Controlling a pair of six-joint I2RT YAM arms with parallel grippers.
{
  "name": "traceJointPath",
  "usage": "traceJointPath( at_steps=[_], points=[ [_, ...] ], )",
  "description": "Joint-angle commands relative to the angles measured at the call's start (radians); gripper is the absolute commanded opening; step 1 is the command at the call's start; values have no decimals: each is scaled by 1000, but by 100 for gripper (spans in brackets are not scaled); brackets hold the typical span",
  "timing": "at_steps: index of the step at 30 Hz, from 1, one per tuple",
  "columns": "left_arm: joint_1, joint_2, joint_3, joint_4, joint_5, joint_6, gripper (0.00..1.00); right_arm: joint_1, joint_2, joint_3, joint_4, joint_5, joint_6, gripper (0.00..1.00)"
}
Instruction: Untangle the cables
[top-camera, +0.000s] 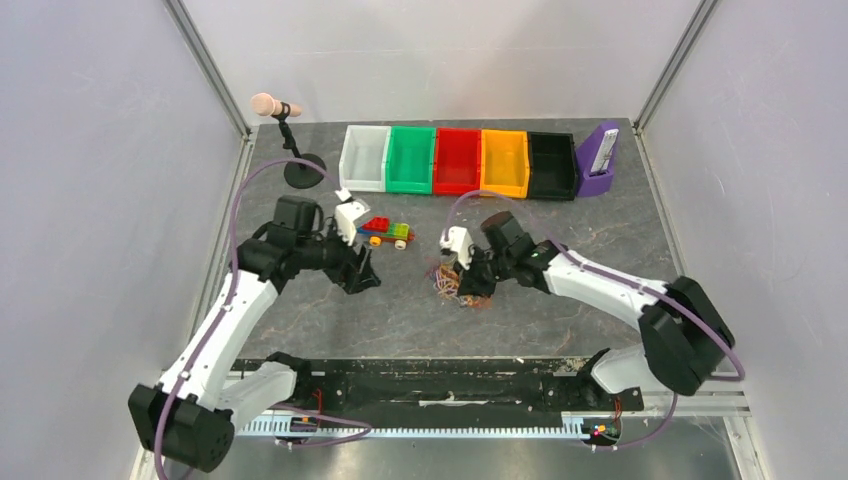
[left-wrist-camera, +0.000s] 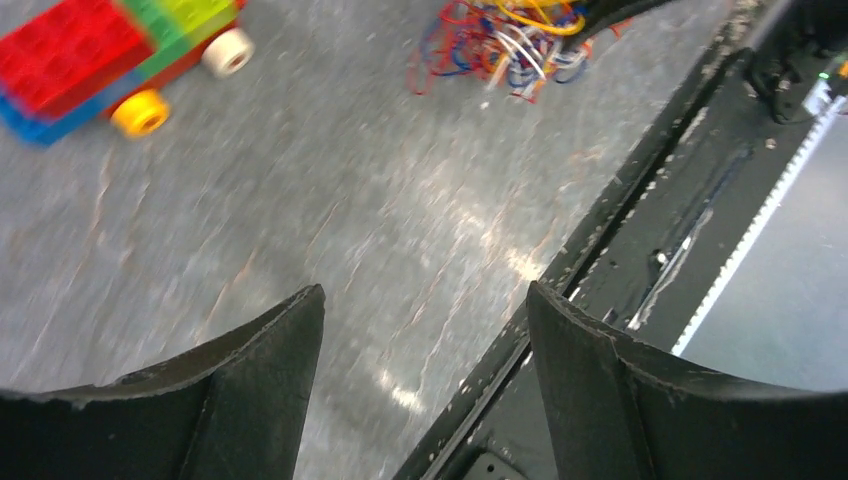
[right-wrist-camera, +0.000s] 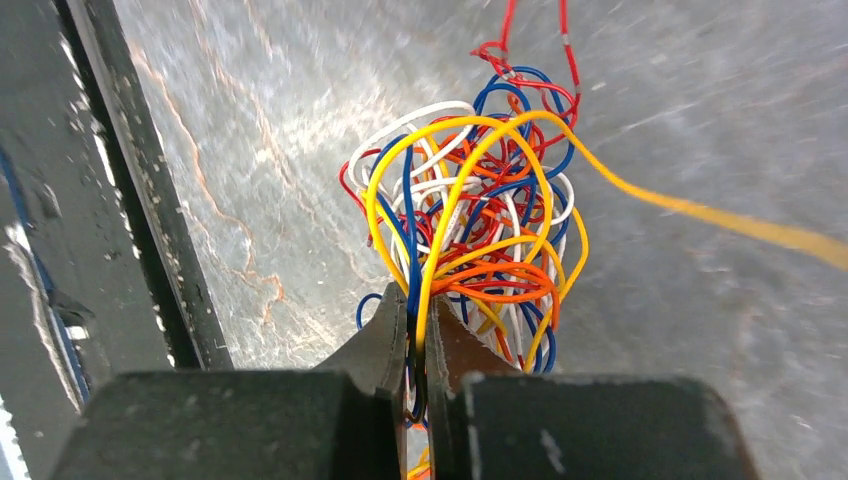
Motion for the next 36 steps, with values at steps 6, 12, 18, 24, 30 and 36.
traceJointPath(
  at_steps=[6,12,18,24,30,36],
  points=[
    [-329,249,29,567,37,-244,87,-126,-191,48,46,-346,-5,0],
    [-460,418,87,684,29,-306,60,-149,-241,55,27,-416,13,0],
    [-301,336,13,593,95,-291,2,-365,-253,46,-109,-461,-22,4],
    [-250,158,-91,437,63,-100,2,-516,-193,24,-318,-405,-192,10],
    [-234,126,-158,400,-10,-68,2,-636,-144,31,-374,-268,-270,0],
    [-172,85,-204,288,-23,96,2,-851,-91,72,-503,-232,-420,0]
  ],
)
